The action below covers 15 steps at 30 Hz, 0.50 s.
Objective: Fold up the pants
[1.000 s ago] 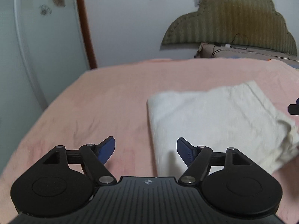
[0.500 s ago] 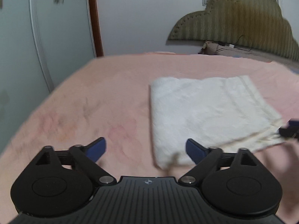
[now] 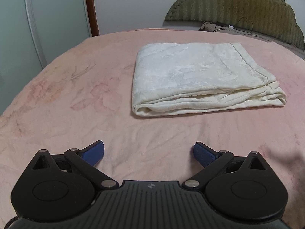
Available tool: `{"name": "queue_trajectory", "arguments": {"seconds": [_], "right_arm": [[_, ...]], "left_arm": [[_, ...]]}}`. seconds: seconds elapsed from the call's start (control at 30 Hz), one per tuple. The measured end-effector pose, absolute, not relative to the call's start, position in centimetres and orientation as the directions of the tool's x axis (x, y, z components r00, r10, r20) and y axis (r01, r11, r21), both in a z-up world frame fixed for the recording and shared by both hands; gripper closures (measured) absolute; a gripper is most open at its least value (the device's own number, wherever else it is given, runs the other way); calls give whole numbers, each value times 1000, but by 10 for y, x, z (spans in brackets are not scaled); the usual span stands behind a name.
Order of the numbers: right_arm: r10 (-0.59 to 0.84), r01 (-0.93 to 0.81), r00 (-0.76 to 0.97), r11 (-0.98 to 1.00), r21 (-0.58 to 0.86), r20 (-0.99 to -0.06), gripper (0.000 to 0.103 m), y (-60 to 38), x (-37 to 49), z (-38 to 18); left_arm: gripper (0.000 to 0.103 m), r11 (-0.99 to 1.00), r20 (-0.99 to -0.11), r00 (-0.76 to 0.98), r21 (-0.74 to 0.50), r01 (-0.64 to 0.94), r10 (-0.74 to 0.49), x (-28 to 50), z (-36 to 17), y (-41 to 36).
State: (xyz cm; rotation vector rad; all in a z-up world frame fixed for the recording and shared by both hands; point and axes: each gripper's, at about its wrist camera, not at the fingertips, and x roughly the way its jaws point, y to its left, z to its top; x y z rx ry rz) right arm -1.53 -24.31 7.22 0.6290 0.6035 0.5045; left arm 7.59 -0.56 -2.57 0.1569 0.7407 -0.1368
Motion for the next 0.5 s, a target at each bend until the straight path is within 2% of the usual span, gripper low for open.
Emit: {"name": "queue_trajectory", "arguments": {"seconds": [0.03,0.07,0.1,0.17,0.2,0.27,0.33,0.4,0.5], "right_arm": [[652,-274,718,585,763,-243,0,-252,-16,77],[660,-283,731,523,804,-172,0,-258,-17,78],[637,-277,756,518,809,-149,0,-261,-16,80],[512,-188,808,694,695,-292,0,-254,-10,80],[393,-93,821,807,583,-413,0,-245,-5,74],[219,10,807,923,384,-548,0,-229,6,54],[153,26,794,959,284,-589,0,-221,13,32],[116,54,779,967,251,-616,0,-222,17,17],[82,59,788,977,206,-611,0,-221,19,11]], "left_arm": [[0,979,-680,730,97,180,-67,76,-27,-6],[0,979,-676,734,98,179,-66,76,-27,-8],[0,979,-671,739,99,177,-66,75,-28,-9],[0,980,-662,747,101,173,-64,74,-29,-10],[0,980,-658,750,101,172,-64,73,-30,-10],[0,980,-654,754,102,170,-63,73,-30,-11],[0,980,-653,755,105,171,-62,74,-29,-11],[0,980,-651,756,107,169,-60,75,-29,-12],[0,980,-645,763,114,165,-54,74,-28,-14]]}}
